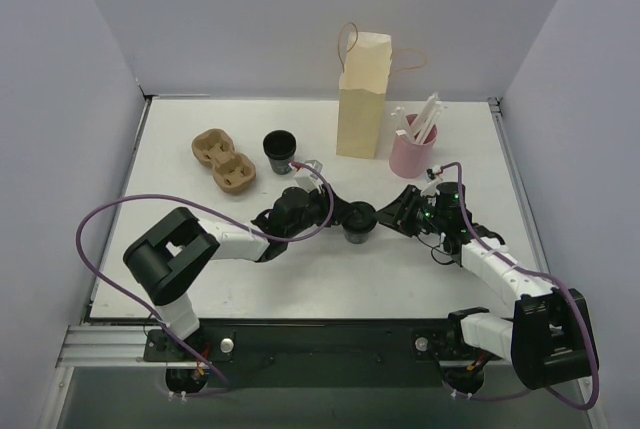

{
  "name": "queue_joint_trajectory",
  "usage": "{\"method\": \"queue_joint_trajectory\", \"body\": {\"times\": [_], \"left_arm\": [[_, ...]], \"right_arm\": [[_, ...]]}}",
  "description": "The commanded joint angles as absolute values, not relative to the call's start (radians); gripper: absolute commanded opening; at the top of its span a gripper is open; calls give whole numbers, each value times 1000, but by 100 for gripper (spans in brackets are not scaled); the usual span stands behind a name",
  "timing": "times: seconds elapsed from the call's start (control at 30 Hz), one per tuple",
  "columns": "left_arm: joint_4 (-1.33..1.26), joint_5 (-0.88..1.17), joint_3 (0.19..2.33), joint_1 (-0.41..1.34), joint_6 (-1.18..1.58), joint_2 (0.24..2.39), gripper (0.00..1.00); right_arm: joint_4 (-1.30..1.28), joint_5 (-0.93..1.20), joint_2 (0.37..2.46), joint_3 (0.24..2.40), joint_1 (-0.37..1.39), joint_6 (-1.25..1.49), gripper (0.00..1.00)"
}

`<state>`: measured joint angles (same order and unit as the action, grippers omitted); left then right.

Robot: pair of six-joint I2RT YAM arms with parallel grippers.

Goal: Pack the takeout coffee

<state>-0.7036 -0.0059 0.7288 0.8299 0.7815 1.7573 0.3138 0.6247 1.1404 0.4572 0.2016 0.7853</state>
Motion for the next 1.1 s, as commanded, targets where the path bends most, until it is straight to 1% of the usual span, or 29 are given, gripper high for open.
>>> {"method": "queue_joint_trajectory", "body": {"times": [0.0, 0.13, 0.27, 0.43, 0.63, 0.9, 1.0, 1.07], "left_arm": [[-100, -60, 623, 834, 634, 1905, 44], [-98, -64, 624, 835, 634, 1910, 44], [-112, -57, 615, 836, 638, 1913, 44], [-115, -58, 620, 841, 641, 1921, 44], [-118, -57, 623, 842, 644, 1927, 44], [-127, -58, 617, 850, 653, 1942, 44], [-126, -60, 612, 851, 658, 1942, 44], [-124, -66, 606, 854, 666, 1937, 44]], "right_arm": [[288, 589, 1104, 480, 192, 761, 38], [255, 581, 1101, 495, 192, 742, 38], [282, 592, 1120, 488, 190, 756, 37], [334, 595, 1146, 469, 192, 776, 32], [452, 617, 1206, 420, 192, 831, 29], [673, 629, 1299, 290, 190, 939, 17], [750, 632, 1307, 232, 190, 976, 15], [753, 614, 1298, 195, 192, 974, 14]]}}
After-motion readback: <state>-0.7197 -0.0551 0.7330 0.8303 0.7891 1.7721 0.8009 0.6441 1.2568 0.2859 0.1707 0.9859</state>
